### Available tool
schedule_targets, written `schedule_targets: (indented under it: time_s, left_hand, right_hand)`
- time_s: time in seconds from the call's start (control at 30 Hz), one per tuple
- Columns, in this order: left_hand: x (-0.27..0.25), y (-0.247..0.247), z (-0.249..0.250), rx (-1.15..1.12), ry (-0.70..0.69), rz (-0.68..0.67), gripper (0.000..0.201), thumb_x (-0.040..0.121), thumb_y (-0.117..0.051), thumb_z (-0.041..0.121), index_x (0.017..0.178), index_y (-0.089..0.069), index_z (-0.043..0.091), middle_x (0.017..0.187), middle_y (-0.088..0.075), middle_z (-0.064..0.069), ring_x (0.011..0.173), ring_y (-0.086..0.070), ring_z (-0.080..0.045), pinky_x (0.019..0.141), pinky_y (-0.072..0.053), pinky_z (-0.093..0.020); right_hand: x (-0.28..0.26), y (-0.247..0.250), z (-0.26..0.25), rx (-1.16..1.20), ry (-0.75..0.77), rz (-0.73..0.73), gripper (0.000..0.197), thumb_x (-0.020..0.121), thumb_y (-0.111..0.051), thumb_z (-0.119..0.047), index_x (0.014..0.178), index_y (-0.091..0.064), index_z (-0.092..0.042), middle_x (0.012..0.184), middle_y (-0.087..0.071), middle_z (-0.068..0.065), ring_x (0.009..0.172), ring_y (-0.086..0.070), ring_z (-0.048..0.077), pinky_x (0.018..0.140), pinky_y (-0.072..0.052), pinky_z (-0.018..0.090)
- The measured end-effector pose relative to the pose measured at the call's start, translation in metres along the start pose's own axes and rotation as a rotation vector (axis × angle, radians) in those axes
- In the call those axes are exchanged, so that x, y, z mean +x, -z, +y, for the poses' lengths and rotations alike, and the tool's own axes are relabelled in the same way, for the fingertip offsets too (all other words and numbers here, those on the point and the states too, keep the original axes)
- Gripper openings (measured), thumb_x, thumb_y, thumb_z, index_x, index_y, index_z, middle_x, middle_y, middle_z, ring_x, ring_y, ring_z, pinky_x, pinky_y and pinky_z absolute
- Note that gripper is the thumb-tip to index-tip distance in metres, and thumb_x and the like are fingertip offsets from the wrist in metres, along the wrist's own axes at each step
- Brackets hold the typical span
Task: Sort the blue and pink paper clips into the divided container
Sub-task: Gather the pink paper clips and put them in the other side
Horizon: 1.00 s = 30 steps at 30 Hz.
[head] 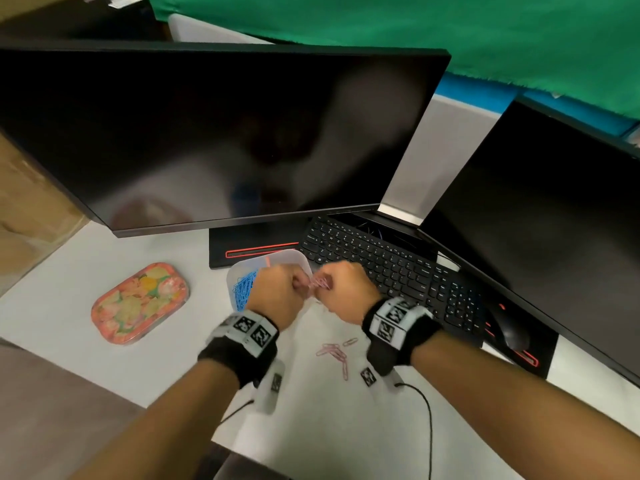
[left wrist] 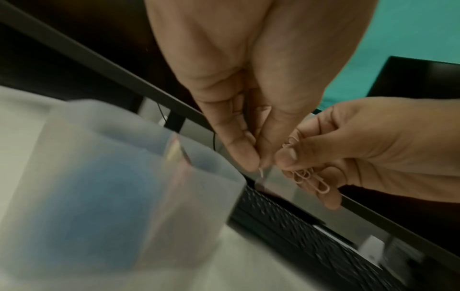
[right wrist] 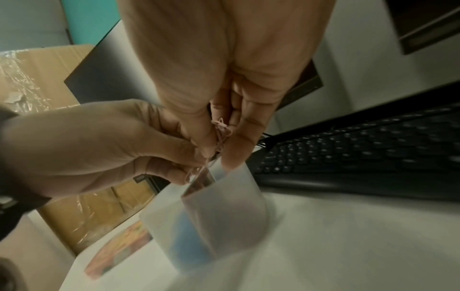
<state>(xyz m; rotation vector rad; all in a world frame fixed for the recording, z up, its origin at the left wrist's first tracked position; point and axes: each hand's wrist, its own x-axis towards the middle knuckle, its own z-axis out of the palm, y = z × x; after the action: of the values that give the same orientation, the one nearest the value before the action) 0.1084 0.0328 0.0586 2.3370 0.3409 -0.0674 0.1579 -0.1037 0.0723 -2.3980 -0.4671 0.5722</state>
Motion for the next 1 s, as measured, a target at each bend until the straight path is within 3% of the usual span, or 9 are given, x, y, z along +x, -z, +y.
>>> schedule_targets:
  time_s: [0.17, 0.23, 0.33, 0.43, 0.57, 0.7, 0.83, 0.9, 1.0]
  left_hand:
    - [0.021, 0.014, -0.012, 0.189, 0.118, 0.004, 0.017, 0.083, -0.062, 0.012, 0.075, -0.071, 0.022, 0.077, -0.066, 0.006, 0.074, -0.058, -0.013, 0.073, -0.047, -0.024]
    - [0.023, 0.015, -0.012, 0.239, 0.123, -0.008, 0.009, 0.085, -0.064, 0.017, 0.084, -0.072, 0.02, 0.082, -0.066, 0.004, 0.079, -0.06, -0.015, 0.073, -0.045, -0.023]
    - [0.02, 0.014, -0.012, 0.236, 0.108, -0.01, 0.01, 0.086, -0.063, 0.016, 0.088, -0.071, 0.02, 0.081, -0.063, 0.004, 0.078, -0.058, -0.016, 0.07, -0.042, -0.023]
    - [0.013, 0.011, -0.015, 0.147, 0.108, -0.013, 0.016, 0.082, -0.06, 0.01, 0.087, -0.069, 0.023, 0.084, -0.068, 0.003, 0.08, -0.063, -0.018, 0.071, -0.047, -0.025]
    - [0.0, 0.002, -0.018, 0.129, -0.02, 0.023, 0.02, 0.083, -0.054, 0.01, 0.089, -0.07, 0.019, 0.089, -0.069, 0.0, 0.081, -0.061, -0.021, 0.077, -0.049, -0.027]
    - [-0.025, -0.031, -0.007, 0.245, -0.299, -0.135, 0.028, 0.087, -0.048, 0.014, 0.109, -0.065, 0.018, 0.108, -0.065, -0.004, 0.096, -0.063, -0.024, 0.086, -0.051, -0.034]
    - [-0.018, -0.087, -0.014, 0.539, -0.29, -0.425, 0.063, 0.087, -0.046, 0.016, 0.145, -0.025, 0.004, 0.15, -0.03, -0.016, 0.14, -0.027, -0.031, 0.113, -0.033, -0.04]
    - [-0.007, -0.1, -0.019, 0.668, -0.242, -0.504, 0.072, 0.091, -0.044, 0.02, 0.147, -0.006, -0.004, 0.156, -0.007, -0.025, 0.146, -0.004, -0.038, 0.118, -0.022, -0.045]
    - [0.001, -0.108, -0.024, 0.743, -0.202, -0.526, 0.07, 0.092, -0.038, 0.019, 0.144, -0.003, -0.011, 0.153, -0.003, -0.032, 0.144, 0.001, -0.045, 0.117, -0.02, -0.049]
  right_hand:
    - [0.037, -0.018, -0.034, -0.156, -0.081, -0.047, 0.02, 0.083, -0.066, -0.013, 0.065, -0.057, -0.015, 0.087, -0.066, 0.011, 0.077, -0.065, 0.029, 0.067, -0.055, 0.033]
    - [0.042, -0.022, -0.037, -0.198, -0.105, -0.067, 0.009, 0.083, -0.067, -0.017, 0.083, -0.066, -0.008, 0.098, -0.068, 0.013, 0.086, -0.067, 0.031, 0.075, -0.057, 0.036]
    - [0.04, -0.017, -0.03, -0.185, -0.112, -0.117, 0.029, 0.083, -0.068, -0.016, 0.111, -0.067, -0.01, 0.111, -0.066, 0.011, 0.093, -0.066, 0.028, 0.081, -0.058, 0.037]
    - [0.023, -0.004, -0.007, -0.029, -0.051, -0.025, 0.032, 0.086, -0.056, -0.008, 0.115, -0.066, -0.016, 0.109, -0.068, 0.005, 0.092, -0.065, 0.018, 0.086, -0.055, 0.031]
    - [-0.003, -0.001, 0.051, -0.089, -0.094, 0.045, 0.029, 0.092, -0.047, -0.007, 0.108, -0.069, -0.017, 0.11, -0.07, 0.004, 0.085, -0.061, 0.013, 0.084, -0.049, 0.019]
    - [-0.024, -0.018, 0.088, -0.353, -0.059, -0.093, 0.04, 0.091, -0.05, -0.011, 0.13, -0.056, -0.018, 0.133, -0.054, 0.002, 0.116, -0.057, 0.021, 0.098, -0.048, 0.033]
    - [-0.053, -0.044, 0.095, -0.442, 0.134, -0.183, 0.051, 0.093, -0.05, -0.016, 0.143, -0.036, -0.013, 0.15, -0.035, 0.008, 0.132, -0.043, 0.027, 0.104, -0.044, 0.039]
    - [-0.068, -0.057, 0.101, -0.442, 0.146, -0.221, 0.055, 0.094, -0.048, -0.02, 0.146, -0.029, -0.013, 0.153, -0.029, 0.007, 0.137, -0.037, 0.027, 0.106, -0.042, 0.037]
    - [-0.084, -0.075, 0.108, -0.386, 0.203, -0.253, 0.06, 0.095, -0.042, -0.018, 0.151, -0.021, -0.016, 0.16, -0.016, 0.002, 0.147, -0.017, 0.021, 0.117, -0.028, 0.037]
